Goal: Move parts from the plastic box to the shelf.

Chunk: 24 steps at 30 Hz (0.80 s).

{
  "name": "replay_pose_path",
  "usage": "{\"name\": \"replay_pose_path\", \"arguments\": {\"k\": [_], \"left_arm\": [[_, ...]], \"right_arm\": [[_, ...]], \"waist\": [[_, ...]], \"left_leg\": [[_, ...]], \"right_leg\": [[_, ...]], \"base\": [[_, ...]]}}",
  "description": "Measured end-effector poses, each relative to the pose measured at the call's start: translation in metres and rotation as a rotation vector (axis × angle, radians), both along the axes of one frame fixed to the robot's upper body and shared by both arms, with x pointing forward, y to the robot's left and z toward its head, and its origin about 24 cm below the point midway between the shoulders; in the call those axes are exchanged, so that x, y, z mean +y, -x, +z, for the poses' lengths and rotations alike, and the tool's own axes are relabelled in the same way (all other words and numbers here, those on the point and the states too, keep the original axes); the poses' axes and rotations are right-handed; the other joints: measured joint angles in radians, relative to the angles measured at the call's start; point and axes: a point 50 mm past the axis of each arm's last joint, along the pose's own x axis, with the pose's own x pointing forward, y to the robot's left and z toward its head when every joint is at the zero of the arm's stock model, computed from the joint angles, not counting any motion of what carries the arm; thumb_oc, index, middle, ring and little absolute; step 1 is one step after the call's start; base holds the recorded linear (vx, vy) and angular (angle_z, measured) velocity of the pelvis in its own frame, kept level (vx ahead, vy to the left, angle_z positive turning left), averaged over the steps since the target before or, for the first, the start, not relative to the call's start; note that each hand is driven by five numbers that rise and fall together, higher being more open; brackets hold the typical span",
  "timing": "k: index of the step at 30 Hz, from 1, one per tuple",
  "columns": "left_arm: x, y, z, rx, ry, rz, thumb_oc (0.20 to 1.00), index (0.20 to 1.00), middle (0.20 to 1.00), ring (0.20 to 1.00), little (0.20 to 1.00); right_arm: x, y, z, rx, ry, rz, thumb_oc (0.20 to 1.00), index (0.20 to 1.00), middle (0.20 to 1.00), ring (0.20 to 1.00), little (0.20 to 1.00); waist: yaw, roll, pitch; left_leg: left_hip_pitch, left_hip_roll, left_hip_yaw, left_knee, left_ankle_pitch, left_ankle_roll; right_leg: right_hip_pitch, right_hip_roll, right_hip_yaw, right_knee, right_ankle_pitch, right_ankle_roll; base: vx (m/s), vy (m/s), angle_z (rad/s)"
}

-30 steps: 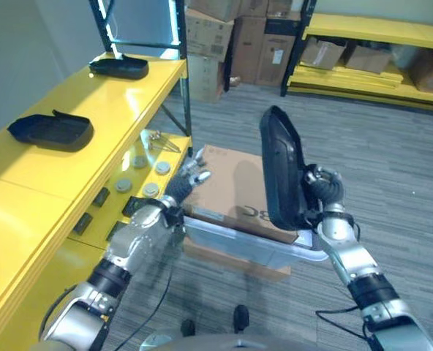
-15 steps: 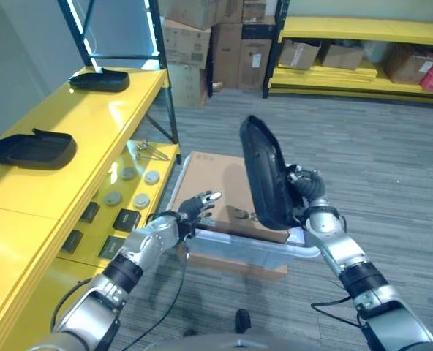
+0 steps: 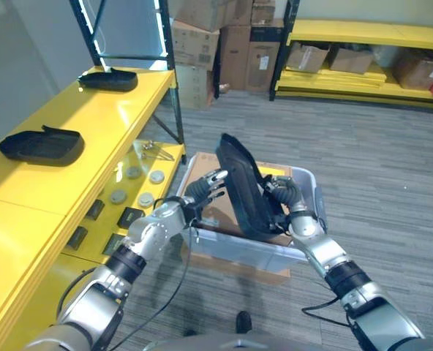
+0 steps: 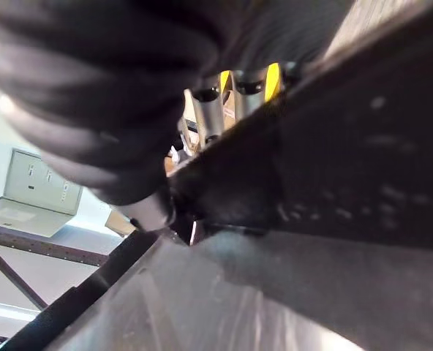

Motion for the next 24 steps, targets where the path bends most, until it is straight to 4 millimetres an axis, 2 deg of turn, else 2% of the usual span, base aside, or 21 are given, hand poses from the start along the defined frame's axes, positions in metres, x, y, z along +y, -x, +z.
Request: {"name": "replay_pose_path", "arguments": {"k": [7, 14, 24], "left_arm": [[-0.002, 0.003, 0.003, -0.115, -0.156, -0.084, 1.000, 1.000, 1.000, 1.000, 1.000], [-0.012, 0.014, -0.010, -0.067, -0.254, -0.187, 1.000, 1.000, 1.000, 1.000, 1.000], [-0.028, 0.026, -0.023, 0.024, -0.237, -0.239, 1.000, 1.000, 1.000, 1.000, 1.000]], "right_arm": [[0.001, 0.000, -0.002, 0.004, 0.003, -0.001, 0.200, 0.200, 0.200, 0.200, 0.200], [0.001, 0.001, -0.007, 0.025, 0.006, -0.002, 0.200, 0.200, 0.200, 0.200, 0.200], [0.006, 0.003, -0.014, 0.053, 0.020, 0.013, 0.200, 0.200, 0.200, 0.200, 0.200]], "waist": [[-0.001, 0.000, -0.001], [-0.002, 0.000, -0.008], [-0.004, 0.000, -0.020]], "left_leg": [[0.003, 0.000, 0.000, 0.000, 0.000, 0.000], [0.007, 0.000, 0.001, 0.000, 0.000, 0.000], [0.006, 0.000, 0.002, 0.000, 0.000, 0.000]], "right_leg": [[0.001, 0.000, 0.000, 0.000, 0.000, 0.000], [0.001, 0.000, 0.000, 0.000, 0.001, -0.001], [0.001, 0.001, 0.001, 0.000, 0.001, 0.000]], "base": [[0.00, 0.000, 0.00], [0.00, 0.000, 0.00], [0.00, 0.000, 0.00]]}}
